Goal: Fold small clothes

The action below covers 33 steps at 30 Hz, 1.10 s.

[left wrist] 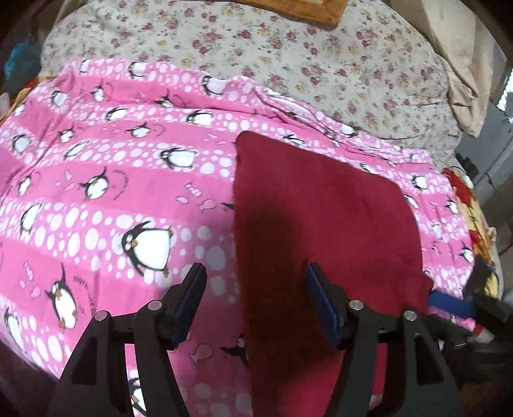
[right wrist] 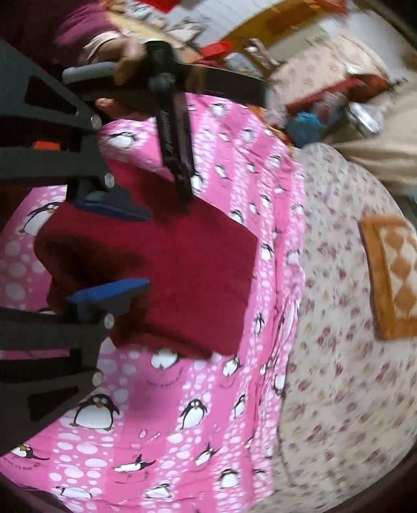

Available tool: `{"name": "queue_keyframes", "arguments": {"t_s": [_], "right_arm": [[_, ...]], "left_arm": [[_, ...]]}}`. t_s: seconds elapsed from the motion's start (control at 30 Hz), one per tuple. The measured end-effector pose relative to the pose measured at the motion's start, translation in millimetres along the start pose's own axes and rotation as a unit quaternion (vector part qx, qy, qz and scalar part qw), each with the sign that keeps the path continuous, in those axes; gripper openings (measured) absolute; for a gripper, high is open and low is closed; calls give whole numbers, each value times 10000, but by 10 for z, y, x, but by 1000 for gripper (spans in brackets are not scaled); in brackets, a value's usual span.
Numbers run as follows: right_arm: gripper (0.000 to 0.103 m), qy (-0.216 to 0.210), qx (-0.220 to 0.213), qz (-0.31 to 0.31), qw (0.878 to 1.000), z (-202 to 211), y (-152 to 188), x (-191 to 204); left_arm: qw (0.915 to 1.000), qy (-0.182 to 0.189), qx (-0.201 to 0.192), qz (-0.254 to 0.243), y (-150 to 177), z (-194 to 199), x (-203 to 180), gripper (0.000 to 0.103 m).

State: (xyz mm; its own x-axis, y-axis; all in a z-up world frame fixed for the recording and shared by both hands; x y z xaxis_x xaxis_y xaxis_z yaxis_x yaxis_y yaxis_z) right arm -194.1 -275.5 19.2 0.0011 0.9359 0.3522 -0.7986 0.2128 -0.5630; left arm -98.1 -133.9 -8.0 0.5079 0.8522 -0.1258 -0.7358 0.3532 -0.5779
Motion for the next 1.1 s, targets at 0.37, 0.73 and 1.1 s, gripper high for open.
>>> {"name": "queue_keyframes", "arguments": {"t_s": [0.37,0.73,1.1], "right_arm": [[43,53,-144,-863,9962,24,109,-182],[71,772,-728,-927,9900,199,-54,-92],[81,974,-969,-792,9873,287,-108,7]], "left_arm": [[9980,-479,-347,-223,29,272,-81,44],[9952,-733,-618,-216,48,553,-77,44],[9908,-974,-869,-362,48,720,-105,44]]}}
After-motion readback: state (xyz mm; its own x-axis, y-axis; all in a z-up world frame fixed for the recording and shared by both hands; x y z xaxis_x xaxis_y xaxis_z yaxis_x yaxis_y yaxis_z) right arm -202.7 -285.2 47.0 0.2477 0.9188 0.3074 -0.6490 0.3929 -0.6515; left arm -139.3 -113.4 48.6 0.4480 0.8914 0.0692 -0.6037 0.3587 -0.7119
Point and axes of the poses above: each gripper's, at about its wrist camera, not at the fingertips, and z roughly against the way its jaws point, x to its left, y to its underside, the point moved 10 cm from there along -z, roughly the way its jaws point, and after that the axes turned 12 degrees about -z, right-handed, at the moved point
